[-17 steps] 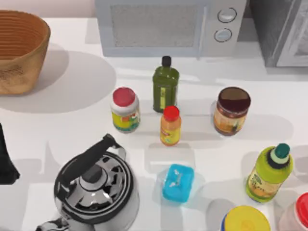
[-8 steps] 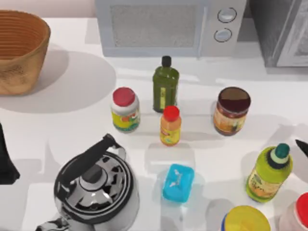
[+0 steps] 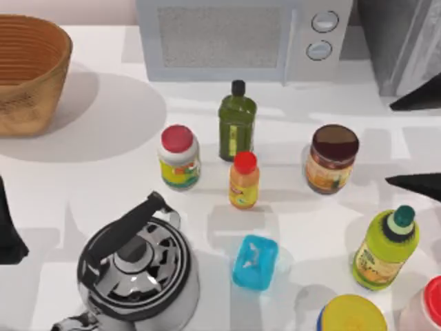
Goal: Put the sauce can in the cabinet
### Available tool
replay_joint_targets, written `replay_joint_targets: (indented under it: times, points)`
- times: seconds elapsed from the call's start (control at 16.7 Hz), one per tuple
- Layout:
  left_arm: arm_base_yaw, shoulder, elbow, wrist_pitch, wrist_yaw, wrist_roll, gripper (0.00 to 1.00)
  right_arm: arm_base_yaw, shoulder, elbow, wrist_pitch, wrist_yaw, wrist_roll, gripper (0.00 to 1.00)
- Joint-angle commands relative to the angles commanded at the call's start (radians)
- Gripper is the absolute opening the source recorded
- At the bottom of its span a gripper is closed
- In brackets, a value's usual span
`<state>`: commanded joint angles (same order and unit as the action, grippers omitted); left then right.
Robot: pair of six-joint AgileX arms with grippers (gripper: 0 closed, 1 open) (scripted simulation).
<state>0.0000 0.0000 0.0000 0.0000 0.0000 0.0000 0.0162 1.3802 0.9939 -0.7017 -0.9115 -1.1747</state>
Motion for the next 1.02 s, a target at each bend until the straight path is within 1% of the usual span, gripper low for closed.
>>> replay_joint_targets:
  times: [0.3,0.6,0.84,1.02]
  points:
    - [0.0,0.0,0.0,0.0,0.0,0.0,1.0,-0.039,0.468,0.292,-0.228,-0.235,-0.422,1.0]
    - [0.0,0.0,0.0,0.0,0.0,0.0,1.0,-0.073,0.871,0.499,-0.42,-0.413,-0.778,1.0]
    - [0.0,0.0,0.0,0.0,0.0,0.0,1.0,-0.097,1.092,0.588,-0.524,-0.5,-0.969,1.0]
    - [0.0,0.0,0.0,0.0,0.0,0.0,1.0,-0.107,1.168,0.612,-0.559,-0.529,-1.033,1.0]
